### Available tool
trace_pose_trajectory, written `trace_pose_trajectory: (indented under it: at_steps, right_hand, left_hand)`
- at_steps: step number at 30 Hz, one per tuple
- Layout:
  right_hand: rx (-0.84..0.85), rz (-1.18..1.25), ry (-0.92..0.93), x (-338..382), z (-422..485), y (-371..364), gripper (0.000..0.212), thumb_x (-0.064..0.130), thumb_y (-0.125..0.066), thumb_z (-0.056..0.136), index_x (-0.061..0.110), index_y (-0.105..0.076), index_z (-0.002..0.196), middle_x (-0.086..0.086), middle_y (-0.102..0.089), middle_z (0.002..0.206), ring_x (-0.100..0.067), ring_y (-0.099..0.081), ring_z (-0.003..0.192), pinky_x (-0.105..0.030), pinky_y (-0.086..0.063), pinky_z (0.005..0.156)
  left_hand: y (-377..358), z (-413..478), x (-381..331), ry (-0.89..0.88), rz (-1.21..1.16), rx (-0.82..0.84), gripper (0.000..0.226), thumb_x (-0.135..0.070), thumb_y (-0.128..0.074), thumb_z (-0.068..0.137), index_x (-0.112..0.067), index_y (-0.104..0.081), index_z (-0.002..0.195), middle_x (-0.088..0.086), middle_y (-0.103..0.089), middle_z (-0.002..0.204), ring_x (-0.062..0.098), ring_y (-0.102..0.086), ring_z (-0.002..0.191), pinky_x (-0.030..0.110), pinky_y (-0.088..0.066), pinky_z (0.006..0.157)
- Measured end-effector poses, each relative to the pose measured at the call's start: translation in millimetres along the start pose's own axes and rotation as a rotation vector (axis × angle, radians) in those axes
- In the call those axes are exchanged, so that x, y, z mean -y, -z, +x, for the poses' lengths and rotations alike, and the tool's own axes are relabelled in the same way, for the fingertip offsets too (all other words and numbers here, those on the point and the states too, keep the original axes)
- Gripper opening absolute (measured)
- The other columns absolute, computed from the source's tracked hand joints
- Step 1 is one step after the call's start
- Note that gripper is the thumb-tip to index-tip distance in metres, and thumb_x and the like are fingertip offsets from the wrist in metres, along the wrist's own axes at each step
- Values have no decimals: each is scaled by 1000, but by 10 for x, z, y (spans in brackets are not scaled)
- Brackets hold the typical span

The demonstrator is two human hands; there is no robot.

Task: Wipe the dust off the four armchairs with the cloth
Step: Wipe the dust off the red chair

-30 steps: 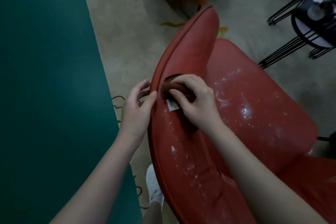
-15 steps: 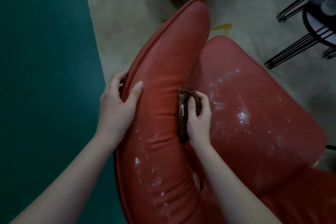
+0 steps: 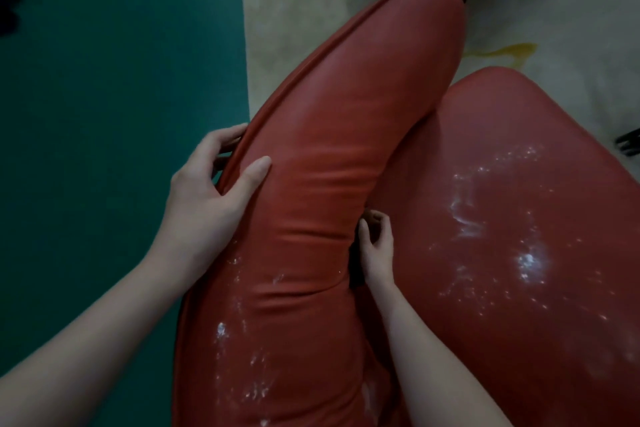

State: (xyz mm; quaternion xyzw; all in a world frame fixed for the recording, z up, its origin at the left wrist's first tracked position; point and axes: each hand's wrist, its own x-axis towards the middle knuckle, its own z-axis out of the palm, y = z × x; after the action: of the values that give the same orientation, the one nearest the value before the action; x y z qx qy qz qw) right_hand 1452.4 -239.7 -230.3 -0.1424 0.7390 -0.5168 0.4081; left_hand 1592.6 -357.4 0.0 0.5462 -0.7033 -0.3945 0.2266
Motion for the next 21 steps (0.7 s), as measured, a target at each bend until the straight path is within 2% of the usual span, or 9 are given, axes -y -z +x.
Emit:
trace_pose_trajectory:
  at_steps: [1,3,7,10,13,18,21]
  right_hand:
    - [10,-38,-8,-89,37,-16,39,47,-56,86,18,-56,112,-8,-63,114,-21,-58,108,-34,-46,95]
    - [39,-107,-27,-243,72,-28,27,27,-59,93,11,-57,115,-10,-61,116,-25,-56,111,-39,-45,97]
    - [84,-194,-11,-468,71,-44,24,10,-57,97,4,-56,120,-14,-59,118,-25,-54,110,-28,-39,89]
    - [112,-106,-96,-405,57,-88,18,12,-55,99,11,-55,116,-7,-63,113,-27,-58,110,-37,-45,94]
    - [133,26,-182,-290,-1,-79,11,15,-55,100,20,-55,110,2,-62,107,-24,-58,109,-38,-46,96]
    - [156,220,-171,-47,-174,-2,12,14,-56,99,24,-60,104,0,-68,101,-16,-63,96,-37,-51,90]
    - [171,263,-160,104,-291,38,13,14,-55,100,24,-61,106,-2,-69,103,-15,-64,96,-40,-51,92]
  left_hand:
    - [-6,0,6,-6,2,-5,49,-59,-61,77,-41,-57,123,-21,-62,121,-2,-59,111,18,-43,97]
    - [-12,-1,20,-18,14,-10,51,-59,-61,78,-37,-58,125,-19,-63,122,-1,-59,113,23,-43,100]
    - [-17,-1,25,-32,30,-22,51,-58,-61,79,-36,-59,125,-17,-65,121,1,-60,114,29,-44,104]
    - [-29,5,26,-42,48,-28,51,-58,-61,79,-36,-60,125,-18,-65,120,1,-60,113,30,-45,104]
    - [-25,10,25,-38,39,-32,51,-58,-62,79,-37,-60,125,-18,-65,121,2,-60,114,32,-45,105]
    - [-22,20,13,-40,21,-22,52,-57,-62,77,-34,-60,124,-17,-65,120,3,-61,112,30,-45,104]
    - [-20,21,8,-39,17,-15,53,-57,-62,77,-33,-60,124,-16,-64,120,3,-61,113,27,-44,104]
